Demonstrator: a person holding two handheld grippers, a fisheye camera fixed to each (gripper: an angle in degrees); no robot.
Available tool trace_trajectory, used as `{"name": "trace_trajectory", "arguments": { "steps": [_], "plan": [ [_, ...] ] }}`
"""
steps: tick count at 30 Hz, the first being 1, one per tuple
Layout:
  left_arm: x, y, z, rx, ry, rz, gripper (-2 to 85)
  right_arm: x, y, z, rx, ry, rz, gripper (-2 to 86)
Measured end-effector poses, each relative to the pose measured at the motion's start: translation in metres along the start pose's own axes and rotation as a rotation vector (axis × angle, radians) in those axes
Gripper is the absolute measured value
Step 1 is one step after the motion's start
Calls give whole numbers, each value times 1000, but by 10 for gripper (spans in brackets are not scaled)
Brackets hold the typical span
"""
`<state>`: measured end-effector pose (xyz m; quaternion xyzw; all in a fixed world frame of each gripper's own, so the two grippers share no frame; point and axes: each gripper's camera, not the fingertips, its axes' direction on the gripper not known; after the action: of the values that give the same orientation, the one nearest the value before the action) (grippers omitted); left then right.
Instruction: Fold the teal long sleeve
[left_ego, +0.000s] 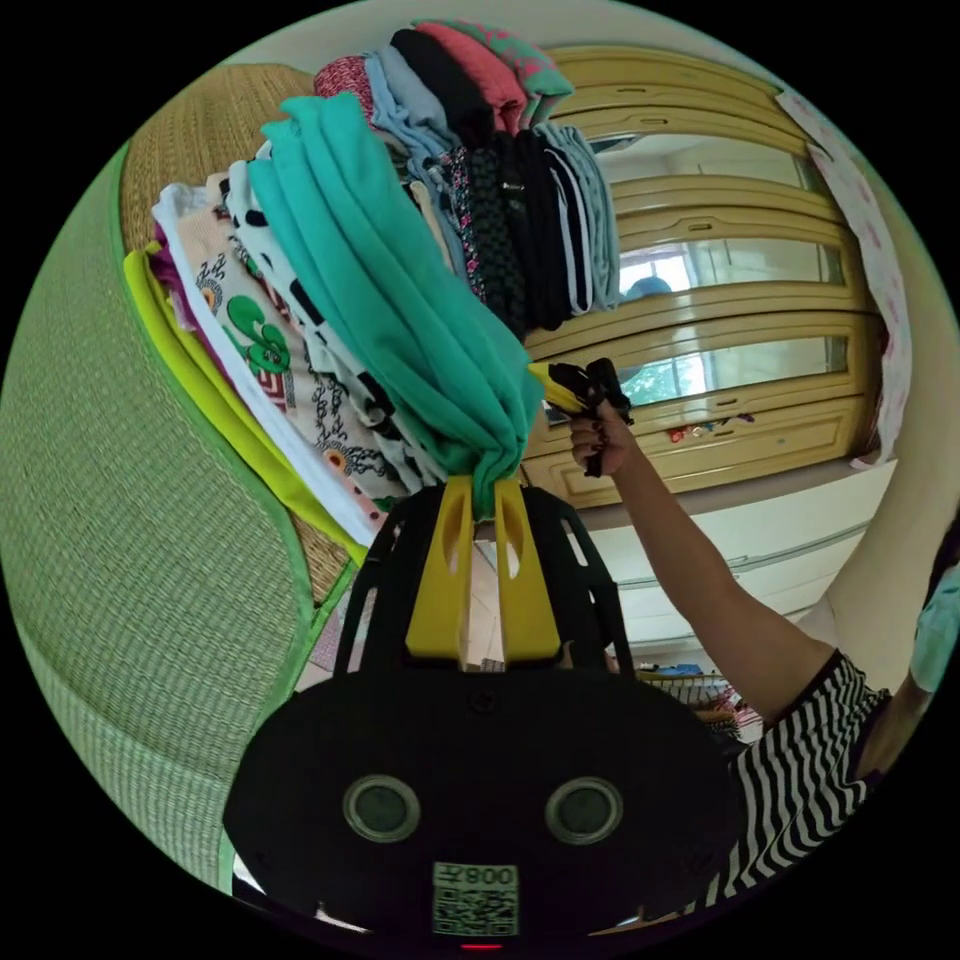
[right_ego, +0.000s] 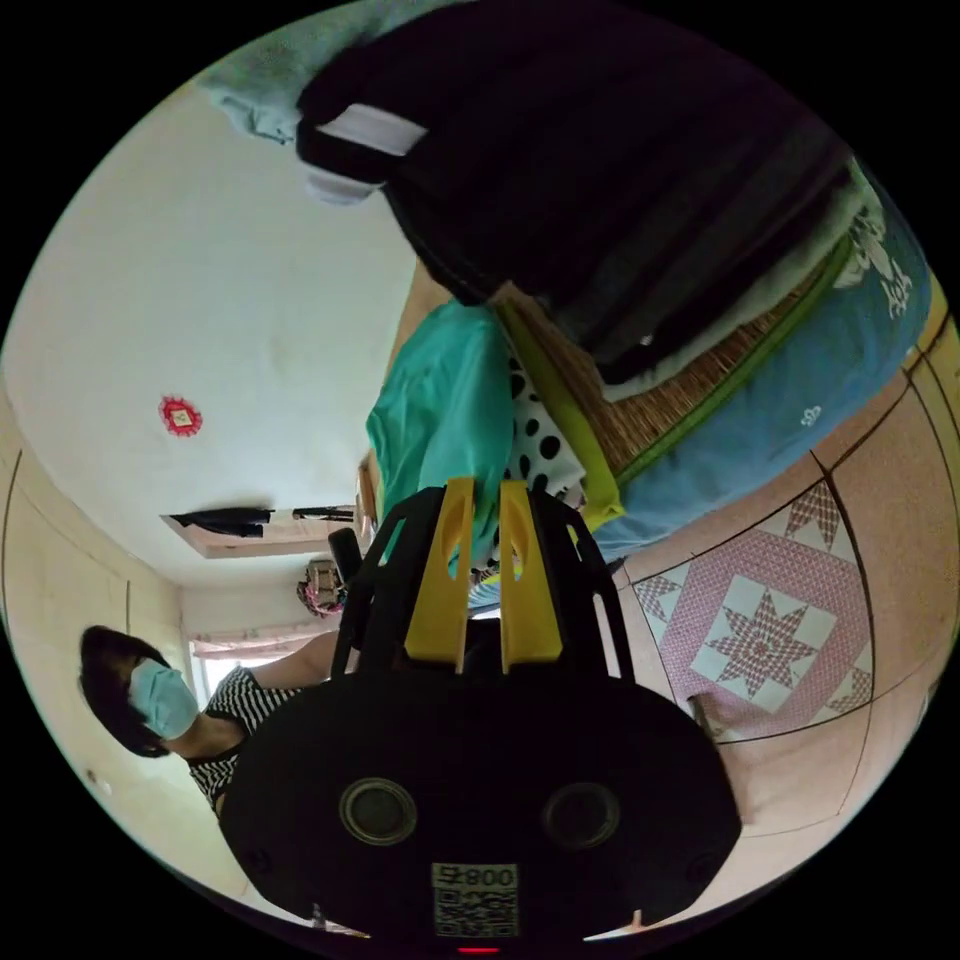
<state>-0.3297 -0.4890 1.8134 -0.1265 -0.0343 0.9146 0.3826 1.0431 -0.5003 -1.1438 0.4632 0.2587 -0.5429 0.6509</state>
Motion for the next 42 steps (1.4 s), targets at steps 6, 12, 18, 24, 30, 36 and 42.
{"name": "trace_trajectory", "arguments": {
  "steps": [6, 12, 18, 24, 30, 36, 42],
  "plan": [
    [-34, -17, 11, -15, -10, -13, 39, 33, 16, 2, 118, 8, 56, 10],
    [-63, -28, 16, -5, 5, -38, 41, 28, 42, 12, 292, 122, -10, 1],
    [-89, -38, 21, 1, 20, -60, 44, -52, 79, 141, 183, 229, -361, 0],
    [-92, -31, -17, 14, -31, 37, 35, -50, 116, 310, 42, 565, -530, 1],
    [-94, -69, -69, 116, -190, 141, 13, -3, 143, 373, 90, 689, -582, 1],
    [-89, -143, -76, 115, -363, 201, 3, 42, 166, 438, 99, 862, -654, 1],
    [-126, -157, -68, -6, -449, 151, 1, 102, 172, 477, 104, 852, -648, 1]
  ]
}}
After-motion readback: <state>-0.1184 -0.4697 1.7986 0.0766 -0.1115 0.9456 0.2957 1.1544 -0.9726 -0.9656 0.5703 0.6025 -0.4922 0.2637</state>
